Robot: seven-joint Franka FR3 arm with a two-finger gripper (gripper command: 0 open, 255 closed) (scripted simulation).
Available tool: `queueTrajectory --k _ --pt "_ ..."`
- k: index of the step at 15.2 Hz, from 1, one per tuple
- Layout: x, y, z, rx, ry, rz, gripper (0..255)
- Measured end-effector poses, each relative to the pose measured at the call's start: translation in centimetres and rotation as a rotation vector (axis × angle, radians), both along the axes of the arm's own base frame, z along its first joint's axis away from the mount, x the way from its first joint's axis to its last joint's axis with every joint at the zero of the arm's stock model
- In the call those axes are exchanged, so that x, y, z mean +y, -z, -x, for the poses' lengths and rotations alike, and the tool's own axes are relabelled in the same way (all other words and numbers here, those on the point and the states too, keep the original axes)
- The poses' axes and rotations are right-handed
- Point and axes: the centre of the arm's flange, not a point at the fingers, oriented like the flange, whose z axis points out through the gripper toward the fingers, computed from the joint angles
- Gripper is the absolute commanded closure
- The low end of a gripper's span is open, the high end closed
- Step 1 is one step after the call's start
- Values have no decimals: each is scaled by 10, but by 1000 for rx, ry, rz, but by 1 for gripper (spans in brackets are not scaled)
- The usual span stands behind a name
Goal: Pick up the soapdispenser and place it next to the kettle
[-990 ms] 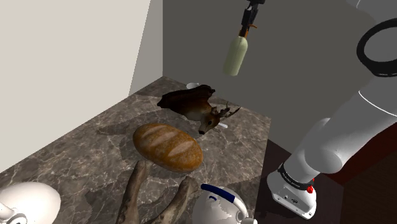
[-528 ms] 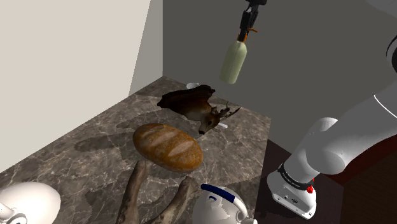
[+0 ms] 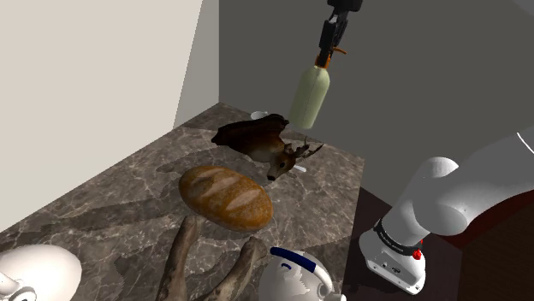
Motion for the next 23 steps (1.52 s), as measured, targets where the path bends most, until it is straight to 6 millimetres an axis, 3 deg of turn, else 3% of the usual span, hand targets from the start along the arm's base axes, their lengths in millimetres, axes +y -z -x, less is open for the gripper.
queueTrajectory --k 23 --pt "270 -4 142 0 0 1 255"
